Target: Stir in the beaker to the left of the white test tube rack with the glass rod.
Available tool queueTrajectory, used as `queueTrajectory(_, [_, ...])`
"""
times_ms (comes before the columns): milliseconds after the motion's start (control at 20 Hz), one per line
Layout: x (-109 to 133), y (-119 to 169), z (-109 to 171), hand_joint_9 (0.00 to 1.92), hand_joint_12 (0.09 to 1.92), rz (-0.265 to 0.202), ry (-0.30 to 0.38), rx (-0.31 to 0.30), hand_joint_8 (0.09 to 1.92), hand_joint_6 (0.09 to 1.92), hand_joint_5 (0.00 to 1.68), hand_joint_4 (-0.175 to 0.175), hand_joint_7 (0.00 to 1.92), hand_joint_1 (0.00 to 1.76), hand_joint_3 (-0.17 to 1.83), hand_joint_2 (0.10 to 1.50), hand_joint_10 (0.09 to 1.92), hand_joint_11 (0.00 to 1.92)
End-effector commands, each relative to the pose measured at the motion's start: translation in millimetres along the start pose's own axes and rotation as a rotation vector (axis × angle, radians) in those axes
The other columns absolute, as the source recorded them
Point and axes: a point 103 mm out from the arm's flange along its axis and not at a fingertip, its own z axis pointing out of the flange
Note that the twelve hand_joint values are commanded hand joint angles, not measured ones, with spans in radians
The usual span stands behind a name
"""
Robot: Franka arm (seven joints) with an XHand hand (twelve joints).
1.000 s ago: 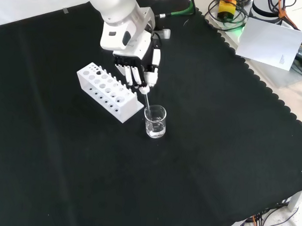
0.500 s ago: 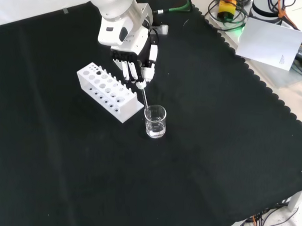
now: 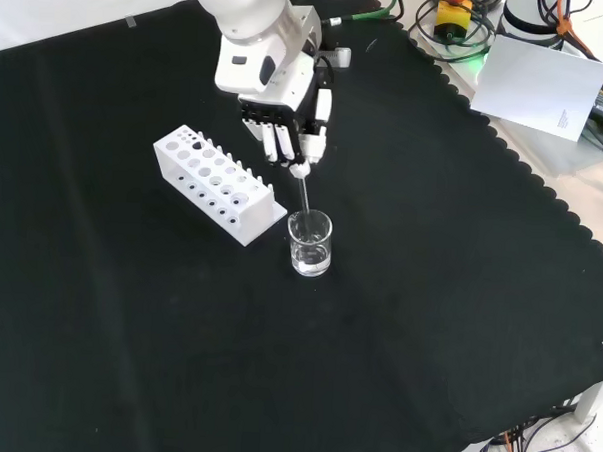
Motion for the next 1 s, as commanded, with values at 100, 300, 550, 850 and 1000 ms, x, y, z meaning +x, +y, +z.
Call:
queueTrajectory(100, [12.8,17.2,-7.6,1.60,0.96,-0.035,-0.002,-0.015,1.27,0.09,1.36,-0.175,1.02,1.30,-0.17,1.14,1.06,1.58])
queueTrajectory(300, [19.3,27.1,-11.1,1.60,0.96,-0.051,0.006,-0.026,1.27,0.09,1.36,-0.175,1.02,1.30,-0.17,1.14,1.06,1.58])
queueTrajectory(550, [18.0,35.0,-14.7,1.60,0.96,-0.057,0.003,-0.024,1.27,0.09,1.36,-0.175,1.02,1.30,-0.17,1.14,1.06,1.58])
queueTrajectory(850, [-5.0,24.2,-17.8,1.60,0.96,-0.017,0.016,-0.030,1.27,0.09,1.36,-0.175,1.02,1.30,-0.17,1.14,1.06,1.58])
queueTrajectory(1000, [-15.1,14.9,-19.0,1.60,0.96,0.003,0.019,-0.037,1.27,0.09,1.36,-0.175,1.02,1.30,-0.17,1.14,1.06,1.58])
